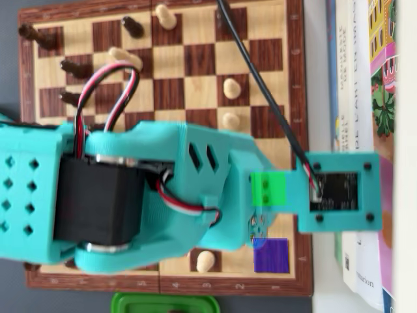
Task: Play chess
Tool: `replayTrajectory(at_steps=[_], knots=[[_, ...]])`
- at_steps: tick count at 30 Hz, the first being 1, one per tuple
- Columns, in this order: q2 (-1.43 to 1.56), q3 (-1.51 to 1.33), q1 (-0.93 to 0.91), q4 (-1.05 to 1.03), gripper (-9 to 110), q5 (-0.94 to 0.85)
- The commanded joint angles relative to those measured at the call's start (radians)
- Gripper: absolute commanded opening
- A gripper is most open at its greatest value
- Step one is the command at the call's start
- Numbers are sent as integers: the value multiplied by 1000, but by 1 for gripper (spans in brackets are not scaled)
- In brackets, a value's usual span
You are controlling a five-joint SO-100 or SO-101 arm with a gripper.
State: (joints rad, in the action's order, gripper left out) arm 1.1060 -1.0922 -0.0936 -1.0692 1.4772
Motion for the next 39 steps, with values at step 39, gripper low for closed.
replayTrajectory(at_steps=[39], knots=[[52, -112, -17, 107, 7, 5]])
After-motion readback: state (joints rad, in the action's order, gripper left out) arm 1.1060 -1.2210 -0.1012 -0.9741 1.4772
